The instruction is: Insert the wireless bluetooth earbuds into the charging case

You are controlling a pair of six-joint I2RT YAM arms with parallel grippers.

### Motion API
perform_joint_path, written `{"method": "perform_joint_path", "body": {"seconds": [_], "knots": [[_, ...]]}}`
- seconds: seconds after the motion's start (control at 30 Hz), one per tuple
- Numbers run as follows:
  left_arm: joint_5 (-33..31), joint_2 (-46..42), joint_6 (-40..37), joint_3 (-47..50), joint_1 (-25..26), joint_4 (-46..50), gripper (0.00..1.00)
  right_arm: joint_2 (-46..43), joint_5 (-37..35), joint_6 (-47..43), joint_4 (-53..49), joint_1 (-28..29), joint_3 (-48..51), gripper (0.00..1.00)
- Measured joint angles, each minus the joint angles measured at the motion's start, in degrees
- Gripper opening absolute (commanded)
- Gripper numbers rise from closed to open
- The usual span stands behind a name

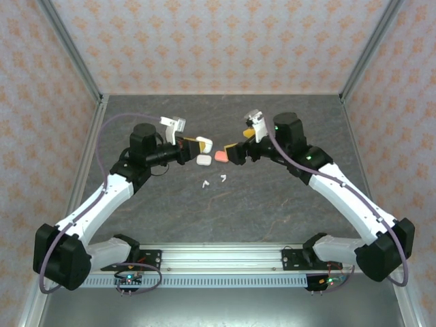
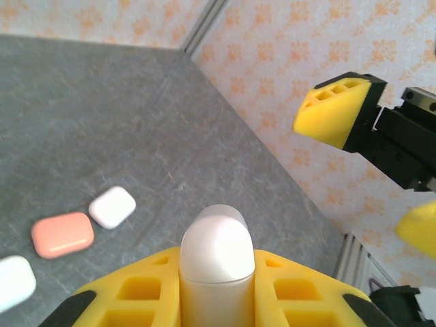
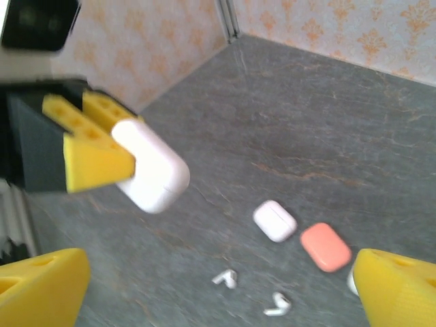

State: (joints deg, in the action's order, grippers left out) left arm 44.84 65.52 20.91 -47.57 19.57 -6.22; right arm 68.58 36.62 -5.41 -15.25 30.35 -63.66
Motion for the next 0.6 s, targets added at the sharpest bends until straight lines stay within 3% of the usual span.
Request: {"method": "perform_joint_path", "body": {"seconds": [0.23, 0.6], "knots": [[-5.20, -2.93, -3.02, 2.78, 5.73, -10.64, 0.02, 0.42, 6.78, 12.74, 9.22, -1.25, 2.23, 0.99], [-7.91, -2.49, -4.81, 2.80, 7.67, -16.44, 0.00, 5.77, 9.68, 16.81, 13.20, -1.14, 2.03, 0.91]]}}
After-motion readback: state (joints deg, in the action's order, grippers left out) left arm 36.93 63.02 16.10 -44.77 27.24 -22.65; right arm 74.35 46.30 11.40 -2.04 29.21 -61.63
